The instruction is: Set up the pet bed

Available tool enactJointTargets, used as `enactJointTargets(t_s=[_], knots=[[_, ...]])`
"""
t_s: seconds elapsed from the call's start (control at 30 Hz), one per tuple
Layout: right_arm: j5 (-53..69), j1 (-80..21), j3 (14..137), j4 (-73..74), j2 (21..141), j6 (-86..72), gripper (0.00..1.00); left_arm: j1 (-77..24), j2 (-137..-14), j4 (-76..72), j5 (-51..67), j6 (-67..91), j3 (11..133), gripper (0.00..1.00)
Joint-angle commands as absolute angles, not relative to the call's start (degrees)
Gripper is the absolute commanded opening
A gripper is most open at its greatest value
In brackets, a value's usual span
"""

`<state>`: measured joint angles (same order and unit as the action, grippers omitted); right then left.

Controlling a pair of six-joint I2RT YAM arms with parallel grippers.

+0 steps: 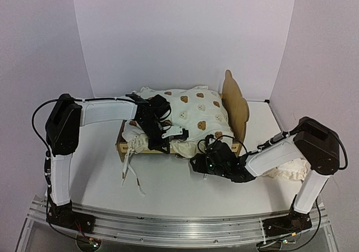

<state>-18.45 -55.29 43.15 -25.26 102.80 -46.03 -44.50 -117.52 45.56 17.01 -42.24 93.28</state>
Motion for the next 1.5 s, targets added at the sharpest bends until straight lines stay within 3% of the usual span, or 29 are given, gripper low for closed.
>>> enactJointTargets(t_s=[0.0,0.37,0.57,0.8,0.87,0.93,1.0,1.17,1.47], knots=[[-21.48,-55.46,42.51,-26.63,98.41,-44.72,0.48,-44.02,-113.80,50.36,17.94,-35.02,104.23,0.00],[-29.89,-55.53,41.44,-27.77,94.40,-44.13,0.59,-44.11,-112.97,54.68,22.30,-31.15,112.74,0.00],[-37.01,-54.65,42.49,-29.06,98.08,-41.30,0.55,-44.21,-112.42,55.06,22.35,-33.08,113.92,0.00],[-32.80,-51.97,45.47,-35.69,104.69,-38.12,0.56,-44.21,-111.72,55.11,23.43,-33.39,113.38,0.00],[-31.40,-50.87,45.89,-38.70,106.29,-37.72,0.50,-44.21,-111.64,55.11,23.51,-33.25,113.38,0.00],[-30.99,-50.27,45.41,-41.33,107.36,-37.69,0.20,-44.21,-111.48,55.27,23.65,-33.10,113.27,0.00],[-31.26,-50.15,43.90,-41.66,106.35,-38.12,0.02,-44.06,-111.15,55.42,23.71,-32.92,112.79,0.00],[-22.70,-50.17,36.73,-36.00,98.23,-39.56,0.00,-40.70,-109.59,53.30,21.86,-35.88,107.28,0.00],[-2.40,-50.19,32.62,-10.27,80.74,-34.88,0.00,-36.65,-108.15,47.37,16.19,-45.86,95.39,0.00]])
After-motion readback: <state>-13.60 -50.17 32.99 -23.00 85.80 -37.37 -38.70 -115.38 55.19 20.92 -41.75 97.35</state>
